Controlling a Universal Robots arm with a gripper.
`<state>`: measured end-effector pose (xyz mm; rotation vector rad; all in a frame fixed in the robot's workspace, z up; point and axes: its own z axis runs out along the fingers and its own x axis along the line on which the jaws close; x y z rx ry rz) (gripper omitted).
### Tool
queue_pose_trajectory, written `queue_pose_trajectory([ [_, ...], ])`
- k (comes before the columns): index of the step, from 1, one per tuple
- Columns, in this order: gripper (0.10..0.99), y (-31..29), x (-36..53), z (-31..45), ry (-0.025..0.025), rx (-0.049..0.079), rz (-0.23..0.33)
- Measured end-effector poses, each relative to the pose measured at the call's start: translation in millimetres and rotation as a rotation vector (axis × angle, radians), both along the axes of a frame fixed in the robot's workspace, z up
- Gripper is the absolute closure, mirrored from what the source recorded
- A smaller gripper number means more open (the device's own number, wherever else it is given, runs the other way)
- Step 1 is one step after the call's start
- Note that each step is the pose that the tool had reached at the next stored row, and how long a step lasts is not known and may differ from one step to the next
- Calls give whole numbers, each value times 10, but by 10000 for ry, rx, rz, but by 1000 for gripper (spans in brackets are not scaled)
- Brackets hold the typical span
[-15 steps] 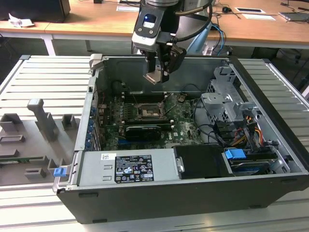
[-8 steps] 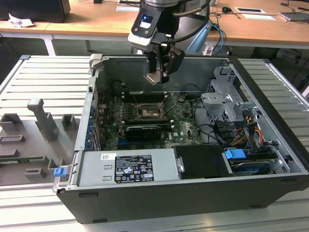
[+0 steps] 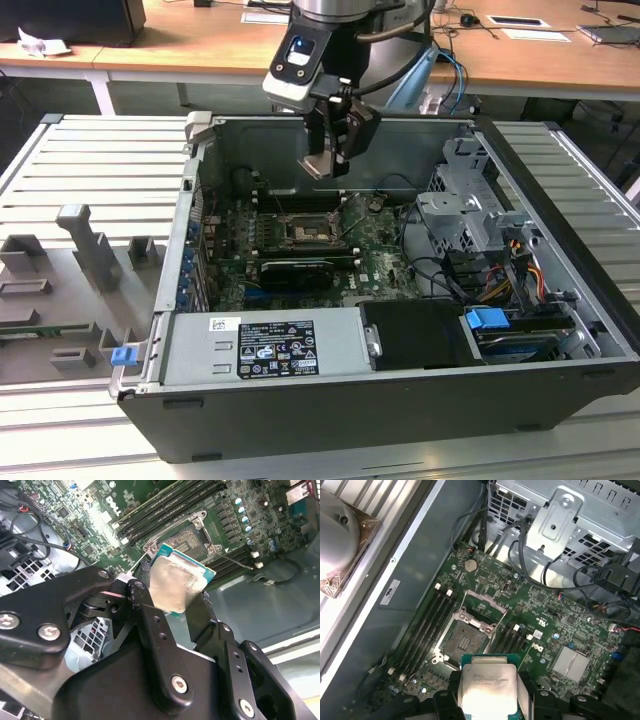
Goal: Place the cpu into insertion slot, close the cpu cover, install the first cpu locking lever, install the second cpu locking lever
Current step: 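Place the cpu into insertion slot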
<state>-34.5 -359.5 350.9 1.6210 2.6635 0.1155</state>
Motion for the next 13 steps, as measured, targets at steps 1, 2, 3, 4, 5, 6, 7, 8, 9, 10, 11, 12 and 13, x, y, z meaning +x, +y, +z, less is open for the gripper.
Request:
queue_pose_trajectory([
  [1, 561, 0, 0, -4, 0, 1, -131],
  [2, 561, 0, 0, -9, 0, 1, -305],
  [3, 561, 0, 0, -12, 0, 0, -444],
  [4, 561, 0, 0, -19, 0, 1, -665],
  [5, 561, 0, 0, -23, 0, 1, -808],
  [6, 561, 0, 0, -28, -1, 1, -926],
  [7, 561, 0, 0, -32, 0, 1, -1044],
  [8, 561, 0, 0, -43, 0, 1, -1194],
  [9, 561, 0, 0, -50, 0, 2, -1230],
  [10, 561, 0, 0, -58, -1, 0, -1257],
  [11, 561, 0, 0, -68, -2, -8, -1294],
  [12, 561, 0, 0, -80, -2, -18, -1347],
  [13, 561, 0, 0, -93, -2, -33, -1465],
])
